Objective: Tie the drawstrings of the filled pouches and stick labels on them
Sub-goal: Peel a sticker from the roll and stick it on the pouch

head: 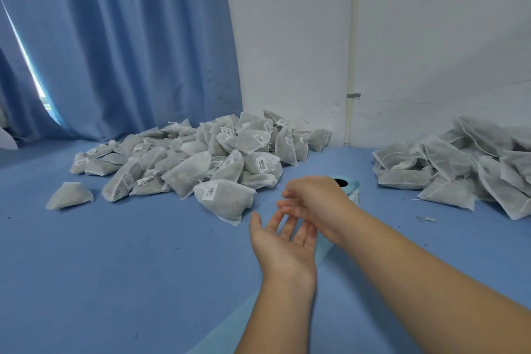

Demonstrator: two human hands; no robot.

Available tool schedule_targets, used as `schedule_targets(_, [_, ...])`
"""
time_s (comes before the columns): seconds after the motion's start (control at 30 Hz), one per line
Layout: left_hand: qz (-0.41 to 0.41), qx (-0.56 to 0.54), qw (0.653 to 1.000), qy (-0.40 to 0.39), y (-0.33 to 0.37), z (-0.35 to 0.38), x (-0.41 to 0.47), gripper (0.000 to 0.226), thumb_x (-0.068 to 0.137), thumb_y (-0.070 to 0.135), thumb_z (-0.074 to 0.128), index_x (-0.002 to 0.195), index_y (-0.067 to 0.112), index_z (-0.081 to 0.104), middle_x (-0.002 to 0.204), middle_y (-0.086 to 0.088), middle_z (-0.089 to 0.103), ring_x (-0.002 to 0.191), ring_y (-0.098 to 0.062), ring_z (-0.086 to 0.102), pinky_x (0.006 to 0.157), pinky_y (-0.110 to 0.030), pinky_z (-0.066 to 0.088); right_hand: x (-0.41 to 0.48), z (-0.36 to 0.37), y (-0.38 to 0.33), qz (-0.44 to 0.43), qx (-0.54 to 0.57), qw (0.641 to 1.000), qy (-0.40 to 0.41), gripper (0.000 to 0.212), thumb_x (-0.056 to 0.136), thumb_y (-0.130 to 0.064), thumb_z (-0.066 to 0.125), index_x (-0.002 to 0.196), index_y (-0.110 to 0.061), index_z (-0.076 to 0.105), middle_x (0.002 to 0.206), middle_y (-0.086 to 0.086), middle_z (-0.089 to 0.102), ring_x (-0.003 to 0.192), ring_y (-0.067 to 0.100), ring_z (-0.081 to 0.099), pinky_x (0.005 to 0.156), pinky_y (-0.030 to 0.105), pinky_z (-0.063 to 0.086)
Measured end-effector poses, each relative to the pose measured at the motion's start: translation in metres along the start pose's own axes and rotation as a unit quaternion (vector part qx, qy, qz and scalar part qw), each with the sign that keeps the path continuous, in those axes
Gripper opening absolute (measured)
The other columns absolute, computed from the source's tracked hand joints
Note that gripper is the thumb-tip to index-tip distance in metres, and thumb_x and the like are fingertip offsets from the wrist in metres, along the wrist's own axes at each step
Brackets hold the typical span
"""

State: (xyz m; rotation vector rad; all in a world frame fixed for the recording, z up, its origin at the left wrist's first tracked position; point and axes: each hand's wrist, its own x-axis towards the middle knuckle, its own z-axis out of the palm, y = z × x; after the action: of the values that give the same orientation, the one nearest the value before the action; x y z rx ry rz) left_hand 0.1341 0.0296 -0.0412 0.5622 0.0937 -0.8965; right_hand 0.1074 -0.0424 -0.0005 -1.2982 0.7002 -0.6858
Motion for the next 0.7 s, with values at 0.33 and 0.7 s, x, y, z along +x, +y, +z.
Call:
schedule_targets(0.33, [0.083, 0.353, 0.924, -0.121, -0.049, 0.013, -0.006, 0.016, 0.091, 0.016, 0.055, 0.08, 0.013, 0.066, 0.063, 0.002, 0.067, 0.06, -0.014, 0.066, 0.057, -0.026, 0.048, -0.051, -0.111, 0.01, 0.006, -0.098, 0.994, 0.045, 0.018, 0.092, -0.014, 0.058, 0.098, 0.001, 0.067, 0.081, 0.009, 0.07, 0.055, 0.017, 0.062, 0.051, 0.024, 0.047])
schedule_targets(0.7, [0.136, 0.531, 0.816, -0.184, -0.141, 0.044, 0.008, 0.016, 0.089, 0.018, 0.059, 0.075, 0.017, 0.066, 0.062, 0.01, 0.062, 0.054, 0.0, 0.054, 0.054, -0.013, 0.041, -0.05, -0.247, 0.025, 0.029, -0.196, 0.956, 0.216, 0.01, 0.083, -0.008, 0.056, 0.076, -0.009, 0.063, 0.062, 0.006, 0.065, 0.051, 0.019, 0.06, 0.049, 0.025, 0.049])
